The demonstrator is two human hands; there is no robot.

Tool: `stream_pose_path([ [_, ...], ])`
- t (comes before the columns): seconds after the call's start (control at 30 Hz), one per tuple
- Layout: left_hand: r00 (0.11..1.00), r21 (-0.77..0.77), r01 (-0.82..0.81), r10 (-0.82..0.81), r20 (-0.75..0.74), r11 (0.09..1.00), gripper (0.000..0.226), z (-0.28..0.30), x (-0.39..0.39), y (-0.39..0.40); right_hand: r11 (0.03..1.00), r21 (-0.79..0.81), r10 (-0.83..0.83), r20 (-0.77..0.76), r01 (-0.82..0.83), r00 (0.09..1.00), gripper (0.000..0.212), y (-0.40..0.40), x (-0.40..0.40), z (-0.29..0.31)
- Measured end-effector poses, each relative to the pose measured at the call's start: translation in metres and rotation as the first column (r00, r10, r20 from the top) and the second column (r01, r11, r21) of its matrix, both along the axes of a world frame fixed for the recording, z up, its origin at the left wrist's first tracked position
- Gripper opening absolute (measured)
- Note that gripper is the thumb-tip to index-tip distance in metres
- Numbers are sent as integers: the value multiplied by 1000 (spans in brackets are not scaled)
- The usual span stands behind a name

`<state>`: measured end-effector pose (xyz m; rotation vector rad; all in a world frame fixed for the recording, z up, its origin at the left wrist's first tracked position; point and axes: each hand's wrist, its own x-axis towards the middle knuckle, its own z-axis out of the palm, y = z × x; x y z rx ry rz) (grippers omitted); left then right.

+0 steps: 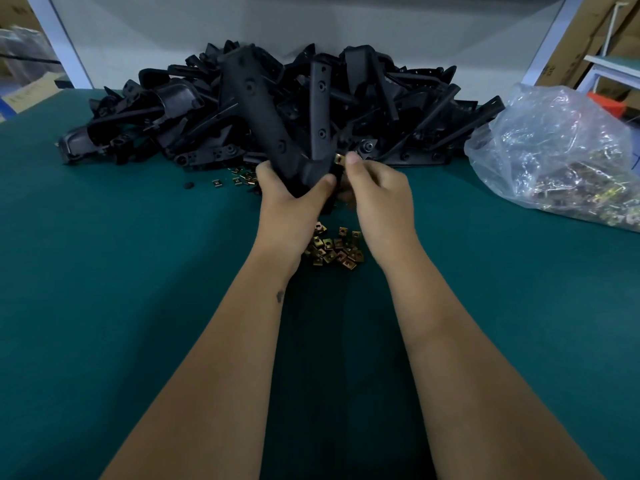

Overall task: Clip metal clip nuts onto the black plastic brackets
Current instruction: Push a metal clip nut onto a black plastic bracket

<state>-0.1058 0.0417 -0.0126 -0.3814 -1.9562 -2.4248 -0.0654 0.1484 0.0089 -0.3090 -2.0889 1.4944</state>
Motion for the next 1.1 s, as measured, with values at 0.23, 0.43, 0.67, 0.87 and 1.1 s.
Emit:
stream_pose_path([
  [0.23,974,278,15,-76,212,960,44,3,-8,-4,825,557,-215,463,-94,860,25,17,4,-6],
  [0.43,953,338,39,-137,270,940,44,4,-7,-1,791,595,-173,440,-142,881,19,12,0,-8],
  [0.67,950,396,27,-147,275,918,40,8,-5,-2,870,481,-44,297,-109,954,3,5,-4,-16],
  [0.87,919,501,42,-230,320,864,50,11,-4,-5,983,-171,75,46,-66,996,11,2,-4,-9],
  [1.1,866,582,127,-375,329,803,23,14,-2,-10,844,-492,187,-101,-213,977,23,1,-1,-4],
])
